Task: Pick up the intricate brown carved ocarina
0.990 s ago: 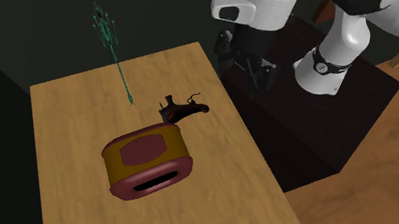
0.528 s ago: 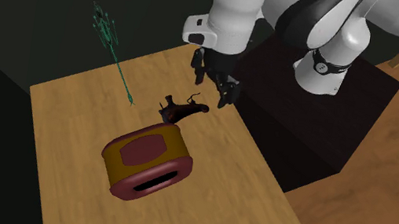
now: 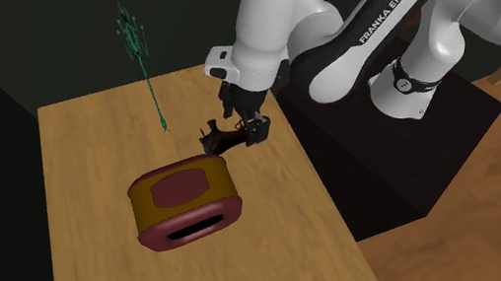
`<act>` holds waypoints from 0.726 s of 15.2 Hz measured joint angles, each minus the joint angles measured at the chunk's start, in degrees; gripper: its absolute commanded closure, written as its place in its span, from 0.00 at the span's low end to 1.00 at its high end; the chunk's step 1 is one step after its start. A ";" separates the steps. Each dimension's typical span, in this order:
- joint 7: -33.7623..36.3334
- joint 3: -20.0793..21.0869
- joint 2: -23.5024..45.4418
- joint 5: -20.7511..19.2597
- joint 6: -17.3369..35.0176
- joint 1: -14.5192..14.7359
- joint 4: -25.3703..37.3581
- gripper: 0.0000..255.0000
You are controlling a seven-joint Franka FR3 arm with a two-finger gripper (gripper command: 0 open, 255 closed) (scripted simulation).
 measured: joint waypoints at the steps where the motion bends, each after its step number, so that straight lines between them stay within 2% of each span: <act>1: -1.20 0.55 1.16 1.51 0.66 -0.35 0.39 0.00; 6: -6.50 3.81 5.64 8.07 3.81 -2.47 1.30 0.00; 7: -6.94 4.10 5.98 8.57 4.04 -2.70 1.39 1.00; 11: -7.40 4.42 6.22 9.11 4.35 -2.93 1.48 1.00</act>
